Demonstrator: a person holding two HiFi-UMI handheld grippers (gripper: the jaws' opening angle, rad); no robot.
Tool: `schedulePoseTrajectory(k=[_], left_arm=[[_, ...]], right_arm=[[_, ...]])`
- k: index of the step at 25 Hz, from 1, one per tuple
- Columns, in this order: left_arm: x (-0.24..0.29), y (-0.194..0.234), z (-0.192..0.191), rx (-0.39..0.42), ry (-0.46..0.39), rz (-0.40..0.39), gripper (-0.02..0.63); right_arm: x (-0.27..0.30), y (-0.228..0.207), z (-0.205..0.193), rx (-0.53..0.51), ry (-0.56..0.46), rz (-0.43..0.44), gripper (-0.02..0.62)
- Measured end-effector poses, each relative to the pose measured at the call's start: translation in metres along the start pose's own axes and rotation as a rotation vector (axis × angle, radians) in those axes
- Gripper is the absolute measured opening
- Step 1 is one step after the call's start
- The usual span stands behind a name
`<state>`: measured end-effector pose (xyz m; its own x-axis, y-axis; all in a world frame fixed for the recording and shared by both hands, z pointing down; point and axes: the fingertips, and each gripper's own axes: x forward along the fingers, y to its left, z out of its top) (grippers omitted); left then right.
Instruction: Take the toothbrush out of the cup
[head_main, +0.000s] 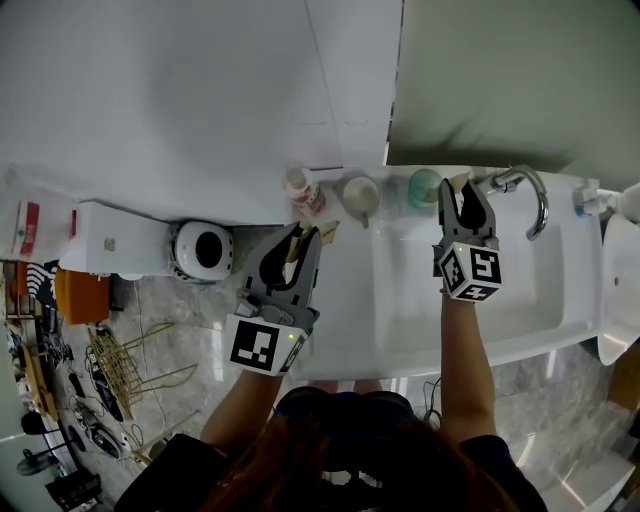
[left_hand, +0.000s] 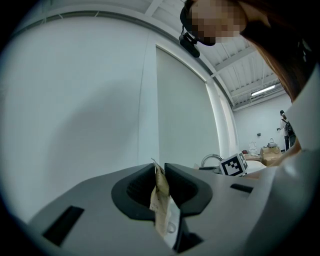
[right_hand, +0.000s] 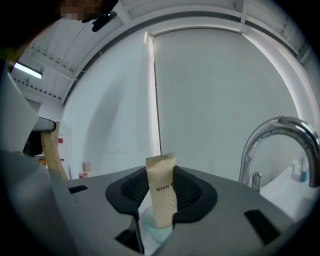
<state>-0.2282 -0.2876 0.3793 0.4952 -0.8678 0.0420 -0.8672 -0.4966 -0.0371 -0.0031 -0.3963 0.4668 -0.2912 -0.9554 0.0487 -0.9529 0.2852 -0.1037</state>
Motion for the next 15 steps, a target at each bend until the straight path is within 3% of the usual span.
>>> schedulePoseTrajectory(k=[2,4,9,15], left_arm=[[-0.001,0.001,0.004,0.002,-0.006,0.002,0.072],[-0.003,0.002,0.009,0.004,-0.015,0.003,0.072],[-0.005,0.004,0.023,0.011,-0.036,0.007,0.072],[-0.013,0.002,0.046,0.023,-0.062,0.002,0.072]], right_arm=[[-0.005,0.004,0.019,-0.011,-0.04,0.006,0.142],[-0.013,0.007,0.043,-0.02,-0.093,0.014,0.066],[-0.035,0.018,0.09,-0.024,-0.17,0.051,0.064],[-0.068,0.037,0.12,-0.066,-0.186,0.08,0.064]])
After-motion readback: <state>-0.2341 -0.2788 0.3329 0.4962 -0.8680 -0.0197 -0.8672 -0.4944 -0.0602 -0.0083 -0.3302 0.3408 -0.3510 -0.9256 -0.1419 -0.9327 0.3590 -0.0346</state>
